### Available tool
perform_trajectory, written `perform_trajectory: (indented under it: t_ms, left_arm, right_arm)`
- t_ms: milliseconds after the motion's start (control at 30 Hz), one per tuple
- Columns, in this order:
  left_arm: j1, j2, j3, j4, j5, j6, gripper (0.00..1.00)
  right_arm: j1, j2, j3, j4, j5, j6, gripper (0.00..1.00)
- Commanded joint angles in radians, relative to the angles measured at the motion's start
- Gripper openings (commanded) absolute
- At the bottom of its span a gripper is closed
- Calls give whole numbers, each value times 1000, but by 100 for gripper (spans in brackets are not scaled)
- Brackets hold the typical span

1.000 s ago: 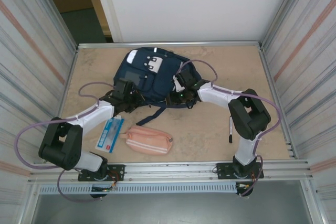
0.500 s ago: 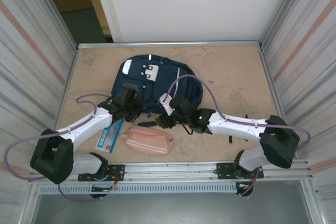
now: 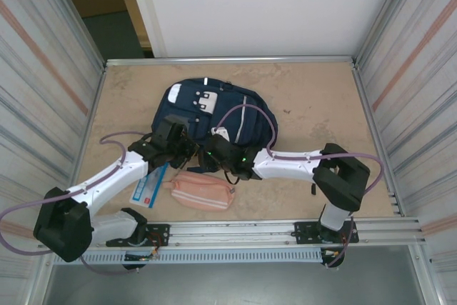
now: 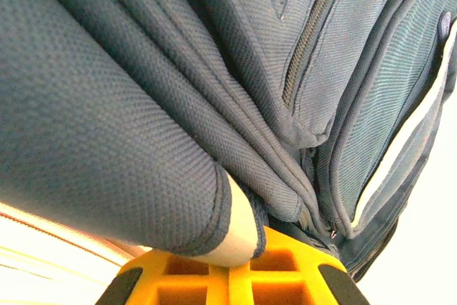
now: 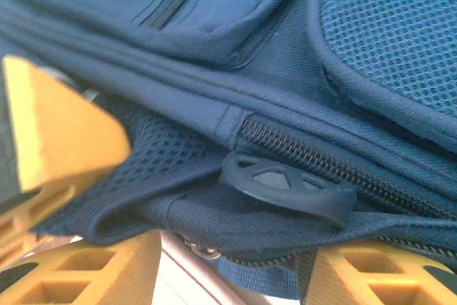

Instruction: Pack the student bag

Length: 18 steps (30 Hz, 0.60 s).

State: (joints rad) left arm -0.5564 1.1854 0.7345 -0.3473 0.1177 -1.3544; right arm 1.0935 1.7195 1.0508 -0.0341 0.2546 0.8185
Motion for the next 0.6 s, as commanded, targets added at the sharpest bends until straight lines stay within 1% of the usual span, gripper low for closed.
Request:
perform_trajectory:
  t_ms: [0,67,133,233,300,333,433,533,567]
  left_arm:
    - [-17,-41,48,55,101,-22,0]
    - [-19,-32,69,40,112,-8,0]
    - [-21,-27,75,40,111,-8,0]
    - [-22,-24,71,38,110,-5,0]
    - [-22,-27,66,27,98,4,0]
    - [-23,-31,57,30,88,2,0]
    - [-21,-40,35,40,62,-8,0]
    - [-7,-40,40,10,29,45,0]
    - [-5,-44,41,-5,-6,63,0]
  right_arm:
    - [-1,57,50,-6,89,110,48]
    - [-1,73,65,22,73,111,41]
    - [5,70,84,13,71,112,35]
    - [15,51,75,17,88,107,15]
    - [12,43,62,15,79,102,7]
    - [10,37,60,0,72,98,5]
    - [-10,1,34,-23,3,101,3]
    - [-32,-33,-8,-13,-122,106,2]
    - [-42,-41,-19,-13,-185,107,1]
